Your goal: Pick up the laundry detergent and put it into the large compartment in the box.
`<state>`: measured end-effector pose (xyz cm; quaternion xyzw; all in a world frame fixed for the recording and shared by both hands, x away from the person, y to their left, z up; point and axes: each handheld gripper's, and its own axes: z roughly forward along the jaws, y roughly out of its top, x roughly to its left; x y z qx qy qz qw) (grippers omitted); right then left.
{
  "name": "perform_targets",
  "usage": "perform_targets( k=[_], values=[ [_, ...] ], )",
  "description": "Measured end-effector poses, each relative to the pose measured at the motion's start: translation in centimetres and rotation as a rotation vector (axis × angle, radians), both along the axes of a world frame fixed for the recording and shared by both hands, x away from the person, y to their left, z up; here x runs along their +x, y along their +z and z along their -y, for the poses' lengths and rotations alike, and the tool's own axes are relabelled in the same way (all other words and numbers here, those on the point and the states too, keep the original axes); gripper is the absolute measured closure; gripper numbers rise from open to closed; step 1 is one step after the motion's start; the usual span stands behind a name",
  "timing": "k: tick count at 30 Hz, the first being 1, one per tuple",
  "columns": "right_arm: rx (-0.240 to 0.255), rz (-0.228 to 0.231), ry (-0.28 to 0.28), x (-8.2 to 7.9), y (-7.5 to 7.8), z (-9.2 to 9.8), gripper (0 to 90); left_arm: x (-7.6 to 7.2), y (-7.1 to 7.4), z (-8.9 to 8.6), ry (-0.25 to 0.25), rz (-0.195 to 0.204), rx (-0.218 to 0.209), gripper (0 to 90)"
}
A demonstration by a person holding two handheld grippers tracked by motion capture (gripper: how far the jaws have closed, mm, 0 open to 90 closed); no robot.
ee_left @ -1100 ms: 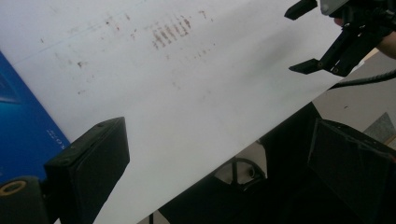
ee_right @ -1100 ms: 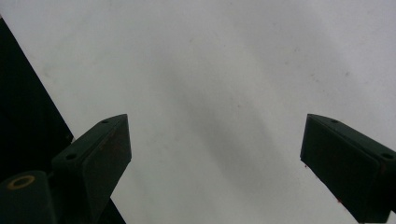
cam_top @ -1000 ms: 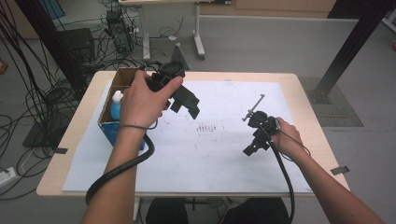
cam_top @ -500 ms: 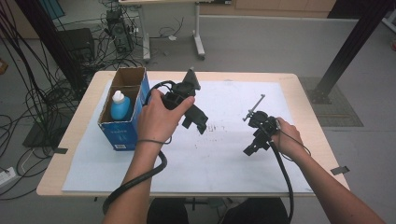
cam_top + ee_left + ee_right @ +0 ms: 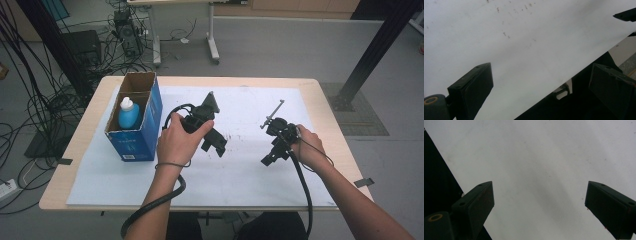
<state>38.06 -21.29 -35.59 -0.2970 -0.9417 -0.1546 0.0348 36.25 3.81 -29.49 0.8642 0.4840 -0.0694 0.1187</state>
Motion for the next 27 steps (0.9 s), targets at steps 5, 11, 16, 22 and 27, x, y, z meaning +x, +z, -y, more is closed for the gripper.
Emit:
perform_targets(
  k=[5, 11, 16, 22, 27],
  values=[
    [-0.002, 0.008, -0.003, 0.0, 0.1, 0.1, 8.6, 0.1, -1.1, 0.0, 0.007, -0.006, -0.001, 5.6],
    [0.003, 0.005, -0.008, -0.1, 0.2, 0.2, 8.6, 0.3, -1.7, 0.0, 0.016, -0.017, -0.005, 5.6],
    [-0.005, 0.008, -0.005, -0.1, 0.2, 0.2, 8.7, 0.5, -1.6, 0.1, 0.016, -0.016, -0.007, 5.6],
    [-0.003, 0.009, -0.003, 0.0, 0.0, 0.1, 8.7, 0.6, -1.5, 0.1, 0.011, -0.018, -0.006, 5.6],
    [0.003, 0.004, -0.004, 0.0, 0.0, 0.0, 8.7, 0.6, -1.3, 0.1, 0.015, -0.016, -0.007, 5.5]
  ],
)
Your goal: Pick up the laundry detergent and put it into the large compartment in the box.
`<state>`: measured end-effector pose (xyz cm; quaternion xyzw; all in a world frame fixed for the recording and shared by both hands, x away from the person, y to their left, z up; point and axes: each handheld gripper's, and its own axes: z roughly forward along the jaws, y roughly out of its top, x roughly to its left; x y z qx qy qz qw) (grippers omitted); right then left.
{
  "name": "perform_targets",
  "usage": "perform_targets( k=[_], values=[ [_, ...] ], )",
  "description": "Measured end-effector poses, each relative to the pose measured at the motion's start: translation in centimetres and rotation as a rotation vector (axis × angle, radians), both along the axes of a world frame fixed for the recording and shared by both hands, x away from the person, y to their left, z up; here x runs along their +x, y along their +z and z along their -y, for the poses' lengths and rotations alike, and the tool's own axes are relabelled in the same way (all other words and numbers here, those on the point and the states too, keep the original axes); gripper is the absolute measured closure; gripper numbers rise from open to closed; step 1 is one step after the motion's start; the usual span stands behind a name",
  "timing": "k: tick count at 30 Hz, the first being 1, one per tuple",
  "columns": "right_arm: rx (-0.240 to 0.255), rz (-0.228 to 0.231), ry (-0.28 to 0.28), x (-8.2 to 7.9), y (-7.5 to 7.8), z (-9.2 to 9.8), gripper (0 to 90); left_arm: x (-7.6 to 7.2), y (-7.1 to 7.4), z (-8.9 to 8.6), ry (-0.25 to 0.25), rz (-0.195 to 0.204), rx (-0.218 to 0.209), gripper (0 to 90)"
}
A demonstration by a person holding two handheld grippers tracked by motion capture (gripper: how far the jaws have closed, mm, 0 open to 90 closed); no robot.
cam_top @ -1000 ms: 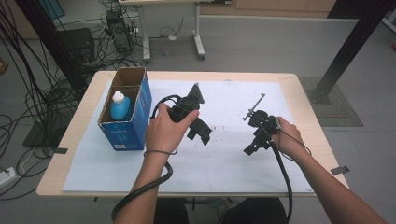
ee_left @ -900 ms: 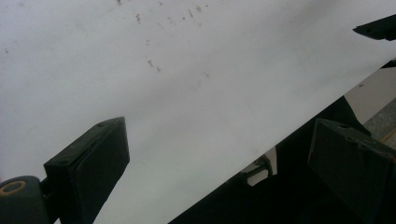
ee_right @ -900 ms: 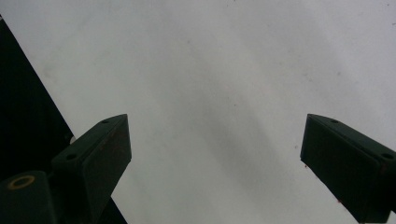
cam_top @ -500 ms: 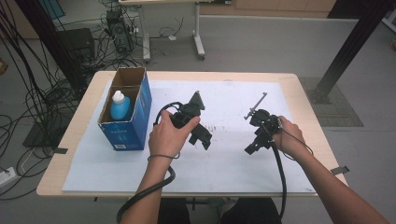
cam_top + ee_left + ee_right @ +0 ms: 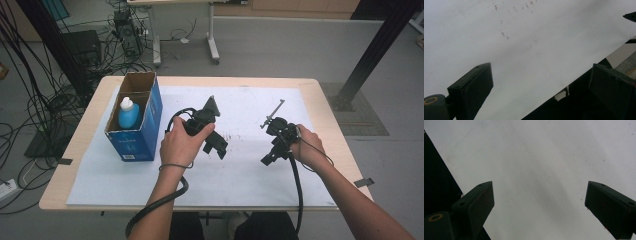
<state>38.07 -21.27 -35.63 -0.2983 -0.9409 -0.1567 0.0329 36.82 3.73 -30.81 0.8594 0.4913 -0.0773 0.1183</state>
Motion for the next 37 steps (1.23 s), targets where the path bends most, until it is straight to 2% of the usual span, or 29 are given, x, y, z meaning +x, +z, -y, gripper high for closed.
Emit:
perform_targets(
  k=[37],
  values=[
    [0.003, 0.006, 0.002, -0.17, -0.05, -0.20, 8.9, -0.13, -0.18, -0.36, 0.022, 0.000, -0.012, 5.5]
  ],
)
